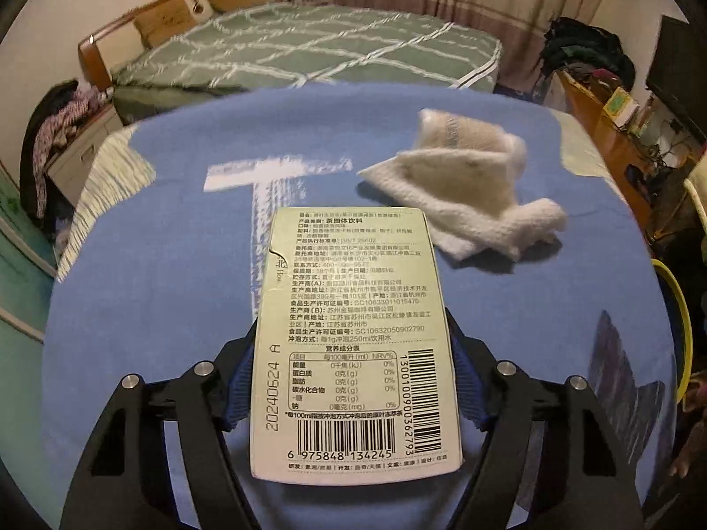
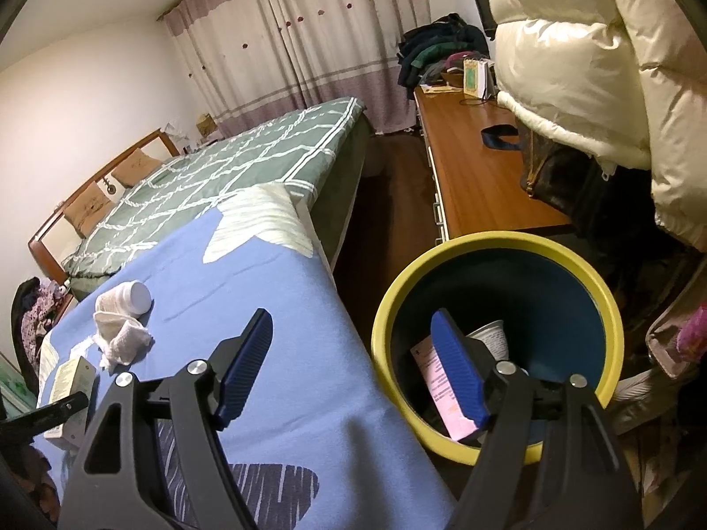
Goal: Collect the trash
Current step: 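Carry the cream box over the bin and open the left gripper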
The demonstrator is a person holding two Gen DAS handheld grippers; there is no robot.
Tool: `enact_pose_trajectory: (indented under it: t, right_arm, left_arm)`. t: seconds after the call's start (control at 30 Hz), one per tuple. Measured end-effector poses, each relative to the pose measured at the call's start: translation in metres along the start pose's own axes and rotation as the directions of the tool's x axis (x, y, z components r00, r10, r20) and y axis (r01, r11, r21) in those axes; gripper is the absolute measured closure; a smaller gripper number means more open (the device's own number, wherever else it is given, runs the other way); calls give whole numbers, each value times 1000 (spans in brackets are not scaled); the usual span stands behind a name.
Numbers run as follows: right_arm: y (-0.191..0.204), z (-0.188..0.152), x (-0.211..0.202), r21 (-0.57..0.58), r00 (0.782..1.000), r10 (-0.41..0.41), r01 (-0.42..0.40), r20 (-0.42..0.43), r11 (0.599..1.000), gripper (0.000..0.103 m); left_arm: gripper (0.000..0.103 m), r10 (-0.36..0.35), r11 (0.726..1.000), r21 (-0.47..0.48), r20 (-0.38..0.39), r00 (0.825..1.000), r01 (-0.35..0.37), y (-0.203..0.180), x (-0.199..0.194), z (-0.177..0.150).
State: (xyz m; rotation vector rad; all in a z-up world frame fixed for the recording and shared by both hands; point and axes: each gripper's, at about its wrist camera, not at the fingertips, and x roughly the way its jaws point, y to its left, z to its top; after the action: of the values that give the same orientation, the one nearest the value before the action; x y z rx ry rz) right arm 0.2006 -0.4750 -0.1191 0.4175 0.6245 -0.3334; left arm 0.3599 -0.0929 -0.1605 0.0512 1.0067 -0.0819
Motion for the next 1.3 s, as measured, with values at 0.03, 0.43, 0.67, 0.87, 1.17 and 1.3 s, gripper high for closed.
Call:
enact_pose_trajectory:
  t: [0.03,0.43,0.67,0.87,1.17,1.3]
  right_arm:
    - [-1,1,-2,0,1000,2,-2,4,1000,33]
    - [-56,1,-54,14,997,-22,21,70,1000,32]
    - [-110,-8,-83,35,992,-95,93,88,995,31]
    - [-141,-10,-93,50,984,-151,147,97,988,31]
    - [-169,-10,-94,90,981,-175,168,85,982,29]
    - [-170,-10,-92,95,981,-177,169,83,981,29]
  left_arm:
    - [32,-7,1000,11,11,1000,7,-5,-6,-1]
    - [32,-172,965,208,45,984,160,-130,-57,-4]
    - [32,-276,903,339,-9,961,262,-245,-57,-9]
    - [32,-319,841,445,-48,947,306,-333,-57,-20]
    - [31,-340,810,470,-110,934,350,-403,-40,-31]
    - [17,-347,816,459,-97,933,351,-406,-35,-30]
